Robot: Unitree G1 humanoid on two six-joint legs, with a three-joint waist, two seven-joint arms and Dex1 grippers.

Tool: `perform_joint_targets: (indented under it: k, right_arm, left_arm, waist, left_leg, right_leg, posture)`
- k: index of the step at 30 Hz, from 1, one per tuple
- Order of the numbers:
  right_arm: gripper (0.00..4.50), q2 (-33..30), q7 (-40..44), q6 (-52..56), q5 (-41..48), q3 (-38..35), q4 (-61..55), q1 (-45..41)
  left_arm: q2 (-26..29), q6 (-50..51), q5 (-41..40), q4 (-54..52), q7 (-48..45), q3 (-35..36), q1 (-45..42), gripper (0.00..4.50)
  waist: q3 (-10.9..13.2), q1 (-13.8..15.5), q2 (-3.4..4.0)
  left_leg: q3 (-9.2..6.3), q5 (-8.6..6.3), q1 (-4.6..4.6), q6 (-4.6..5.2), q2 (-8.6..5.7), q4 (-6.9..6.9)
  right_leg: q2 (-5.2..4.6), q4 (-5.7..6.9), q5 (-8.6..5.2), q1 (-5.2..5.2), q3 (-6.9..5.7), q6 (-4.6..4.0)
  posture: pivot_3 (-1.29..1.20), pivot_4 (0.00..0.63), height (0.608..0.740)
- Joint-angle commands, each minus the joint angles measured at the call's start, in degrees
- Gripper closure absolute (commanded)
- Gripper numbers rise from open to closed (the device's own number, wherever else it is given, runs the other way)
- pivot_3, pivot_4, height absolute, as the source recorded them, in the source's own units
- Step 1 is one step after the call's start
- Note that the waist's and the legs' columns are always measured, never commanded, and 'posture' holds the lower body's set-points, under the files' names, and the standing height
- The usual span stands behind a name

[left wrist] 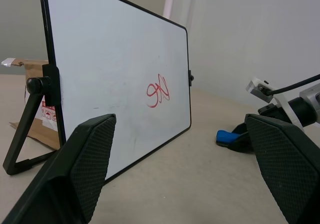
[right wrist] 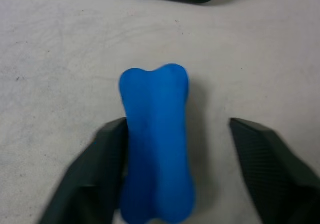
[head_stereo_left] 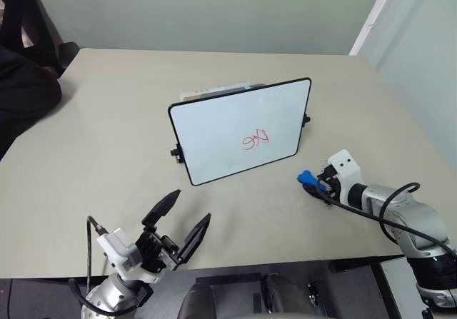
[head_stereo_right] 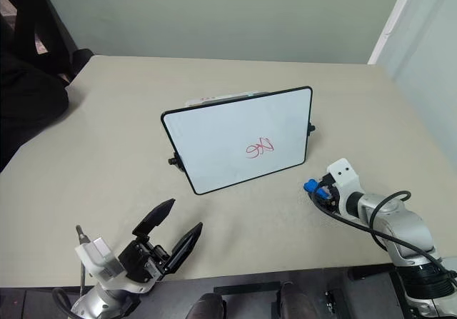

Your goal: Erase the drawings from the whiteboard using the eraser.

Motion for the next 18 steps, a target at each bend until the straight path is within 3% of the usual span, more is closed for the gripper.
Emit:
perform_joint_targets:
  k: [1, 3, 12, 18]
  right_arm:
    - [2.71, 0.62, 0.44, 1.18, 0.47, -0.97, -2.09, 0.40]
    - [3.34, 1.23, 0.40, 0.86, 1.17, -2.04, -4.25, 0.00]
    - [3.34, 8.92, -3.69, 5.34, 7.37, -6.30, -16.00, -10.02]
    - [3.34, 14.66, -6.25, 3.98, 2.35, 3.66, -11.28, -19.87]
  left_arm:
    - [-0.25, -0.40, -0.10, -1.14, -0.22, -0.24, 0.53, 0.00]
    - [-0.30, -0.42, -0.07, -1.34, -0.27, -0.38, 0.68, 0.00]
    - [-0.42, -0.17, 0.03, -1.45, 0.06, -0.47, 0.41, 0.00]
    - [-0.29, 0.06, -0.31, -1.34, 0.03, -0.10, -0.05, 0.00]
  waist:
    - [0.00, -0.01, 0.00]
    - [0.01, -0.02, 0.01]
    - [0.05, -0.45, 0.09]
    - [0.03, -0.39, 0.06]
  left_leg:
    - [0.00, 0.00, 0.00, 0.00, 0.00, 0.00]
    - [0.00, 0.00, 0.00, 0.00, 0.00, 0.00]
    - [0.01, 0.01, 0.03, 0.01, 0.00, 0.00]
    - [-0.05, 0.02, 0.02, 0.02, 0.00, -0.01]
  right_leg:
    - [0.00, 0.00, 0.00, 0.00, 0.00, 0.00]
    - [0.01, 0.00, 0.00, 0.00, 0.00, 0.00]
    - [0.05, 0.03, 0.01, -0.04, 0.00, 0.00]
    - [-0.01, 0.02, 0.05, -0.26, 0.00, 0.06]
  posture:
    - [0.00, 0.150, 0.740]
    - [0.00, 0.150, 0.740]
    - [0.00, 0.150, 0.740]
    - [0.00, 0.150, 0.740]
